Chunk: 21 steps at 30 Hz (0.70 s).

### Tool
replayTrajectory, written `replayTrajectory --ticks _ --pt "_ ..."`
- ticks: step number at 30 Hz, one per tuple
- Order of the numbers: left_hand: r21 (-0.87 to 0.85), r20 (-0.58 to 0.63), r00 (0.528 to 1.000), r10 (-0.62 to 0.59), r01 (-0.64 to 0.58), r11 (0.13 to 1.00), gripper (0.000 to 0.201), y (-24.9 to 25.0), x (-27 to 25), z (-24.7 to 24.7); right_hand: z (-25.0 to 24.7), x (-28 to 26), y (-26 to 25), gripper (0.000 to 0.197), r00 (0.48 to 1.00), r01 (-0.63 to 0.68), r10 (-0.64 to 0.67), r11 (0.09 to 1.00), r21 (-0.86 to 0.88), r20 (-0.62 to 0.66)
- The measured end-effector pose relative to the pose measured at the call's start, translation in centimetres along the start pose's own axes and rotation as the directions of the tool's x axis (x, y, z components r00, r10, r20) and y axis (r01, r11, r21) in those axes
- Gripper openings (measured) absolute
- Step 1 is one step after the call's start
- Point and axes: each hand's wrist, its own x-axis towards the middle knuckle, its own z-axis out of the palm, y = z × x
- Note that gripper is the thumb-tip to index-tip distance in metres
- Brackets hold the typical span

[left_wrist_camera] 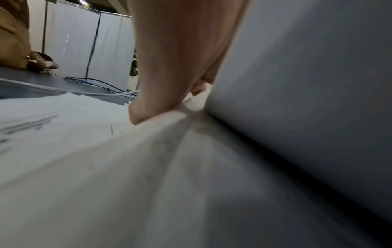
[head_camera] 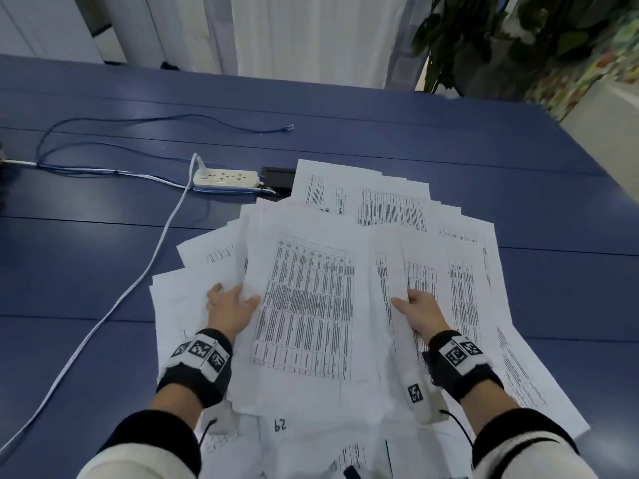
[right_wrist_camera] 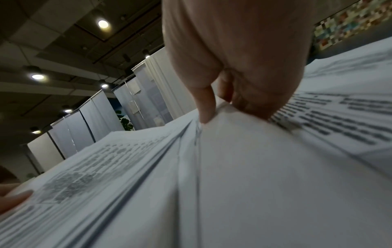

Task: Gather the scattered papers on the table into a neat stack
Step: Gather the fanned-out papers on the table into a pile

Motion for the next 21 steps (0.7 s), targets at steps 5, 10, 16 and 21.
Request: replayTrajectory --ticks 5,10,16,21 --pt "-0.202 0.122 0.992 0.015 0.010 0.979 0.048 1.0 1.2 -0.4 0.8 0.0 -0.6 0.016 0.995 0.061 -0.062 0.998 -0.018 -0.071" --pt "-0.331 0.294 0.954 0.061 0.042 0.943 0.061 -0.8 0.1 0.7 0.9 0.5 0.0 0.015 0.994 -0.004 0.010 0.998 0.061 -0.111" --pt "-0.387 0.527 0.849 0.026 0.213 0.897 0.018 0.2 -4.1 1.6 0.3 0.8 0.1 0.032 0.986 -0.167 0.167 0.974 0.153 0.012" --pt "-0.478 0.530 0.841 0.105 0.194 0.857 0.049 0.4 -4.1 0.9 -0.9 0.1 -0.3 0.037 0.956 -0.284 0.244 0.910 0.301 0.165"
